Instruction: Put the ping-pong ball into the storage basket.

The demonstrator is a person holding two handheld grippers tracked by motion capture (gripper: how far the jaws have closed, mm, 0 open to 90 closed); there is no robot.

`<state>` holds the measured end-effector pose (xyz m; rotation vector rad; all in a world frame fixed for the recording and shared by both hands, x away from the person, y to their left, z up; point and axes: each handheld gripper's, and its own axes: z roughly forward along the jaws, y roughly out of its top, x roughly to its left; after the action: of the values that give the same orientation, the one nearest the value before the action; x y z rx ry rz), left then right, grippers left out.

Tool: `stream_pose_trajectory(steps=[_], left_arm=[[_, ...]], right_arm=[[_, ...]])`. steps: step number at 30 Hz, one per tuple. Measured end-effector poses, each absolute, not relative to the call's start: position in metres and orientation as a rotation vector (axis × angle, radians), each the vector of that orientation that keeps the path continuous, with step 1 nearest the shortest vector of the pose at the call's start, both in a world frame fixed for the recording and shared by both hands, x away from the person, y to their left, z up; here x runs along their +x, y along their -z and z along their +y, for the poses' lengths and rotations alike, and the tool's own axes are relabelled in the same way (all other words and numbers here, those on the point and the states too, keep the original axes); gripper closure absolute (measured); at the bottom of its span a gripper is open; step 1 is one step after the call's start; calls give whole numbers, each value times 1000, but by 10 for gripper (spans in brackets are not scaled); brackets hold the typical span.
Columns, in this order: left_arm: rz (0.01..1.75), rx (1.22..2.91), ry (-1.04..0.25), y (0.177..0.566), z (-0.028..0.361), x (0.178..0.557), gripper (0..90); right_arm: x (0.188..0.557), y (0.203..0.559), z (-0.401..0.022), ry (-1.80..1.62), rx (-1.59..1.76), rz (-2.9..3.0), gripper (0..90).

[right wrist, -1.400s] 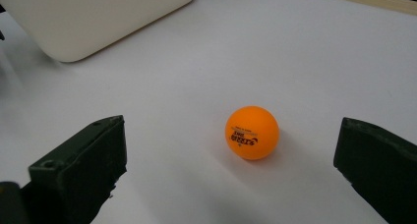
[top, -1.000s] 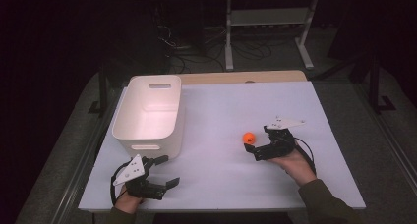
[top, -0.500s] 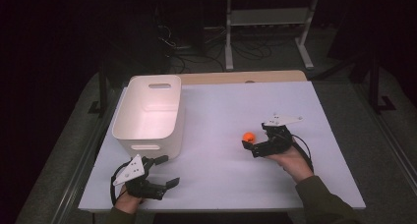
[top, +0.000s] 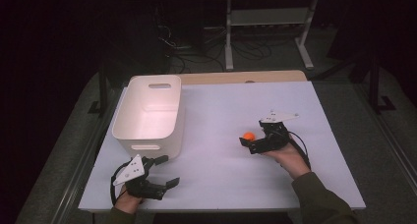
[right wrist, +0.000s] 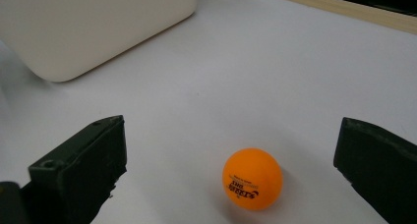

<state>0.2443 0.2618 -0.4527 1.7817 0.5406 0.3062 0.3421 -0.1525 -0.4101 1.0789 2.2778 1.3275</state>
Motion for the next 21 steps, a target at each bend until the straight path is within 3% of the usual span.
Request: stream_pose_trajectory(steps=[21], left_arm=[[540,1782,-306,453,262,244,140]], right_arm=[[355,408,-142,-1336,1069,2281,0]])
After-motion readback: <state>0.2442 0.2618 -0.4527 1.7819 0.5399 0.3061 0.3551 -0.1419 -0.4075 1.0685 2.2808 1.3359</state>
